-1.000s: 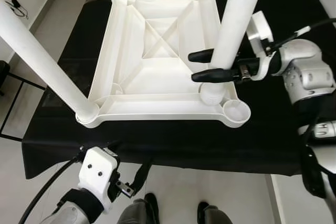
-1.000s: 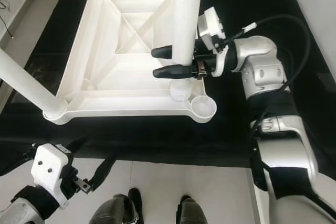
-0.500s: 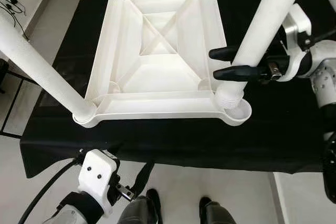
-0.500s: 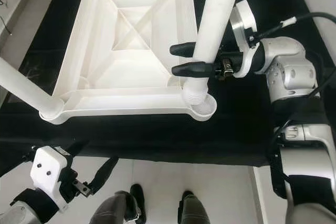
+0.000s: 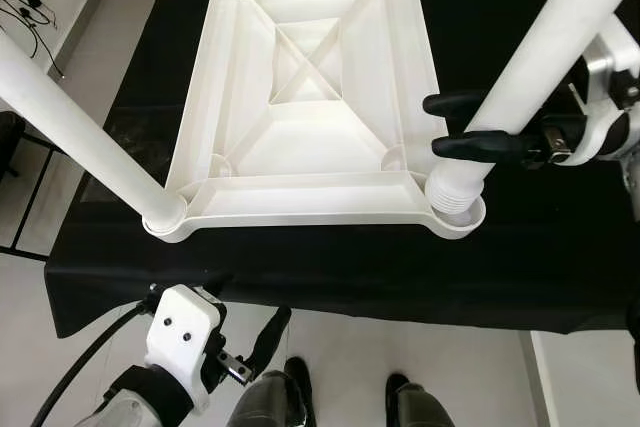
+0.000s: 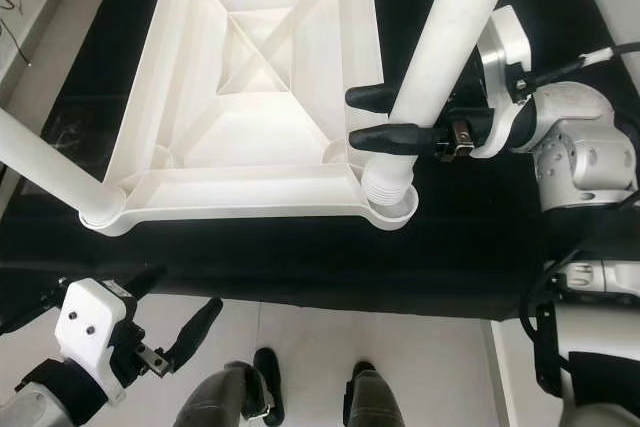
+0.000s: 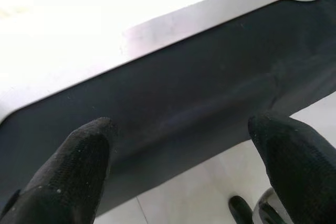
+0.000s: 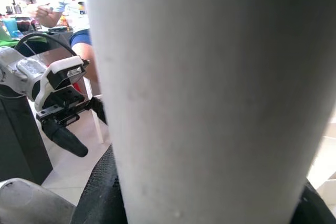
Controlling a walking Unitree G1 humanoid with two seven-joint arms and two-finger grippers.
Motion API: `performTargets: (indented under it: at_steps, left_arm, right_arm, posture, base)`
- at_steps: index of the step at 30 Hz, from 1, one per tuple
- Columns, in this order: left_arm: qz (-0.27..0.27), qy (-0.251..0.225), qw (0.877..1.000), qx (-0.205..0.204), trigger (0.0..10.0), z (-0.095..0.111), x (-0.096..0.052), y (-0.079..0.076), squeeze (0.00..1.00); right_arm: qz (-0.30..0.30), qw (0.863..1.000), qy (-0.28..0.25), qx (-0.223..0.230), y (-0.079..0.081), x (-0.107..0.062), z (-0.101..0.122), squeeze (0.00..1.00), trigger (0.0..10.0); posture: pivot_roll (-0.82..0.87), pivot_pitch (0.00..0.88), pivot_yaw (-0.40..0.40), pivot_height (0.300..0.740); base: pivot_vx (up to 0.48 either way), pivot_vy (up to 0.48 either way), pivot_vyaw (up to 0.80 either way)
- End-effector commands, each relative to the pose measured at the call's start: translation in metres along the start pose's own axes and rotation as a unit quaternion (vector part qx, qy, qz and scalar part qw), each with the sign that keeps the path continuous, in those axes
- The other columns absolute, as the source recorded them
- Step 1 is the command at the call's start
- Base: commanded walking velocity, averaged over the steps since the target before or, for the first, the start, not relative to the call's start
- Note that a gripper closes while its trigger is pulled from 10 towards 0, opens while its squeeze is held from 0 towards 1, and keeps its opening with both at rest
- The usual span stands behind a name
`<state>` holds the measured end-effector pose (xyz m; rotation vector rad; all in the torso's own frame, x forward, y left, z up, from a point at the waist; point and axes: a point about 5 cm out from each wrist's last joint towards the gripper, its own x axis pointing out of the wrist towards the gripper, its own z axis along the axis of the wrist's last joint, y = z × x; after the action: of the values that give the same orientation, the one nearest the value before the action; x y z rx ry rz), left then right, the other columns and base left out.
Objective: Building children table
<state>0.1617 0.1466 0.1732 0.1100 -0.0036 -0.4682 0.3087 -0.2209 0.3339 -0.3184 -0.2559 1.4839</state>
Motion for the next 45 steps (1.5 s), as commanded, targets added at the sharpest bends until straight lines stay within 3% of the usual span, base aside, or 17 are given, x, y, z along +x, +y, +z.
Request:
performTargets:
  at_steps: [1,12,23,28,29,35,45]
  left_arm:
    - [0.006,0.022,1.0,-0.002,10.0,-0.006,-0.002,0.003,0.0]
    - [0.005,0.023,1.0,0.0,10.0,-0.013,0.006,0.006,0.0]
    - [0.005,0.015,1.0,-0.018,10.0,-0.019,0.018,0.005,0.0]
    - [0.008,0.014,1.0,-0.023,10.0,-0.022,0.022,0.004,0.0]
    - [0.011,0.018,1.0,-0.019,10.0,-0.023,0.022,0.004,0.0]
    - [0.025,0.01,0.999,-0.018,10.0,-0.023,0.021,0.005,0.0]
    - [0.011,0.014,1.0,-0.005,10.0,-0.022,0.021,0.002,0.0]
  right_arm:
    - [0.005,1.0,0.005,0.006,0.004,0.002,-0.004,0.0,10.0]
    - [-0.014,0.999,-0.028,-0.018,0.003,0.027,-0.006,0.0,10.0]
    - [-0.061,0.997,-0.029,-0.046,-0.012,0.041,-0.003,0.0,10.0]
    - [-0.05,0.998,-0.033,-0.034,-0.008,0.062,-0.011,0.0,10.0]
    - [-0.035,0.998,-0.037,-0.025,-0.003,0.077,-0.017,0.0,10.0]
    - [-0.022,0.998,-0.056,-0.01,-0.002,0.1,-0.019,0.0,10.0]
    - [0.01,0.999,-0.053,0.005,0.0,0.109,-0.02,0.0,10.0]
  posture:
    - [-0.01,0.376,0.127,0.74]
    - [-0.04,0.317,0.105,0.74]
    - [-0.06,0.24,0.058,0.74]
    - [-0.07,0.217,0.041,0.74]
    - [-0.07,0.209,0.036,0.74]
    - [-0.07,0.212,0.03,0.74]
    - [-0.07,0.227,0.03,0.74]
  base:
    - [0.0,-0.307,0.0]
    - [0.0,-0.464,0.0]
    - [0.0,0.0,0.0]
    - [0.0,0.0,0.0]
    - [0.0,0.48,0.0]
    - [0.0,0.4,0.0]
    - [0.0,0.0,0.0]
